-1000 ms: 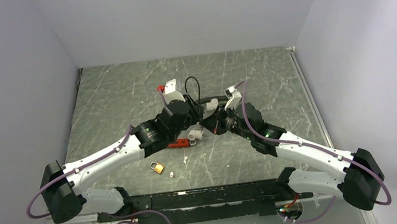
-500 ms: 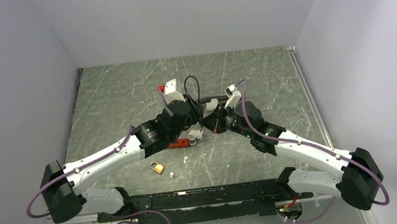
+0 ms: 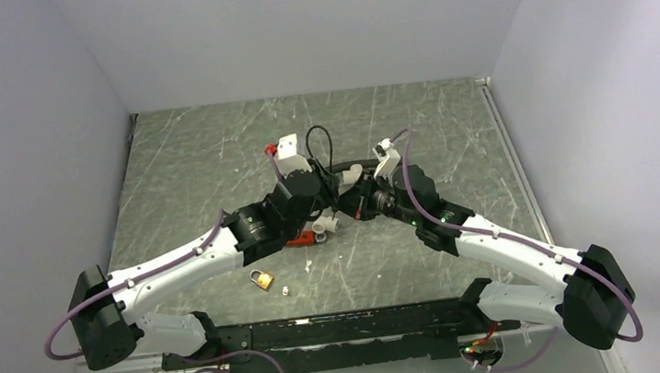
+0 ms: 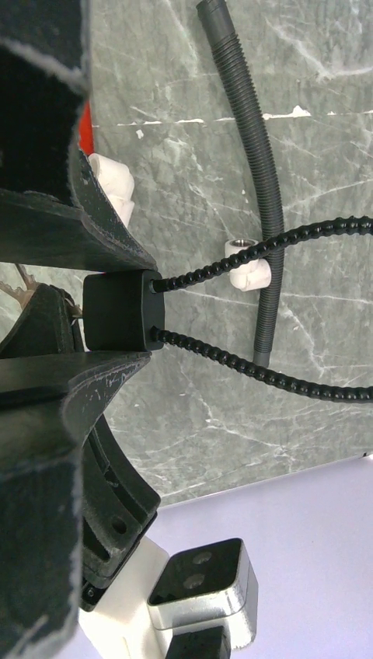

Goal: Unlock with the key

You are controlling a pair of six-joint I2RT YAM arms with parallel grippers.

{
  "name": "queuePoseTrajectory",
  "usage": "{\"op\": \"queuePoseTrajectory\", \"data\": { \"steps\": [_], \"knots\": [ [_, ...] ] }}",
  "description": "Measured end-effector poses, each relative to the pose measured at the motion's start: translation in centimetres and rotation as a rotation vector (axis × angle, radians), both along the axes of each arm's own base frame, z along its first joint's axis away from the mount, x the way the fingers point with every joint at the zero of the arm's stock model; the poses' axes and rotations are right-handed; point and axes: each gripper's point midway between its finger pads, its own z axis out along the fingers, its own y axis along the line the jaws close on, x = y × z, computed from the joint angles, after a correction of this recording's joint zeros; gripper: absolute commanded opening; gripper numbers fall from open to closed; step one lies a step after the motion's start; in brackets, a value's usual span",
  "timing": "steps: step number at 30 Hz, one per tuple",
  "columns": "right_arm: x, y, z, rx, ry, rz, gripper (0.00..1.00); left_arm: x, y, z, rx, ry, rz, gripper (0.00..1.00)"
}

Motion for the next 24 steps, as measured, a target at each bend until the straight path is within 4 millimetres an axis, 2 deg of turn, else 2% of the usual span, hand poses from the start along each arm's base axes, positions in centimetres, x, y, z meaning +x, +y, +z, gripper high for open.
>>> {"op": "queuePoseTrajectory", "data": {
  "steps": [11, 24],
  "knots": [
    [0.3, -0.5, 0.6, -0.043, -0.004, -0.011, 0.00, 0.2, -0.4, 0.4, -0.022, -0.019, 0.009, 0.00],
    [0.3, -1.8, 3.2, -0.049, -0.091, -0.032, 0.00, -0.1, -1.4, 2.6, -0.118, -0.051, -0.014, 0.00]
  ]
}}
